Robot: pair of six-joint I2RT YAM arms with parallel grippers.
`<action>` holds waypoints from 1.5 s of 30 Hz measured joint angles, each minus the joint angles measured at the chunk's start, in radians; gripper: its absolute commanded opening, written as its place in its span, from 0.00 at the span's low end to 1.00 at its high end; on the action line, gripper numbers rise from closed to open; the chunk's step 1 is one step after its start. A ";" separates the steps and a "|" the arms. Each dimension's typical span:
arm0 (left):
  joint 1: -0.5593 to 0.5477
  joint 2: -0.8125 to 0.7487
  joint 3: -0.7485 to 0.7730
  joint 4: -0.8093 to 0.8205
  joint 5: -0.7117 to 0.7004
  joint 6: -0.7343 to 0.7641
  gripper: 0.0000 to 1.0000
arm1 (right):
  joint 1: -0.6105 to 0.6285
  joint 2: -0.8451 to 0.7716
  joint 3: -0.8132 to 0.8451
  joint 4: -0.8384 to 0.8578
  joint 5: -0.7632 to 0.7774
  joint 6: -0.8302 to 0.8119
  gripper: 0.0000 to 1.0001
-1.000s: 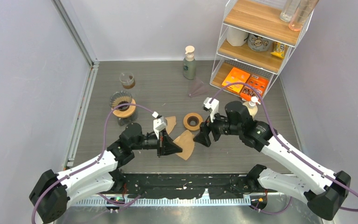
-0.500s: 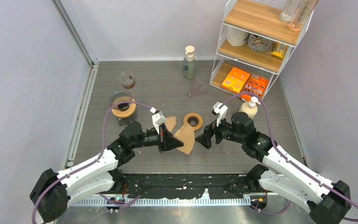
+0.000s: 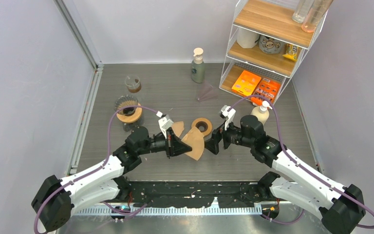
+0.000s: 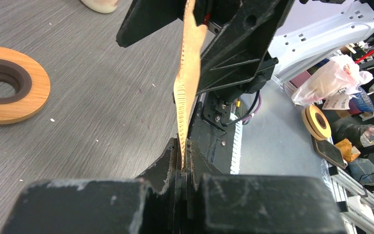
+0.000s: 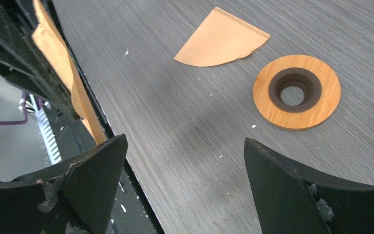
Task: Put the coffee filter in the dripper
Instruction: Pick up the coffee filter from the center of the board.
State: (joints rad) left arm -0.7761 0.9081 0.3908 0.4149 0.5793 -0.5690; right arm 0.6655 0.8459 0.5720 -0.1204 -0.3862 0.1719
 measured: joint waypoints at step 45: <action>0.000 0.031 0.018 -0.030 -0.031 0.002 0.00 | -0.002 -0.021 0.050 -0.094 0.111 0.010 0.96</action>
State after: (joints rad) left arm -0.7761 0.9394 0.4091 0.3851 0.5484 -0.5674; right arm 0.6636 0.8249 0.6216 -0.2146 -0.2756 0.1818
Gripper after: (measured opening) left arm 0.041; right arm 0.955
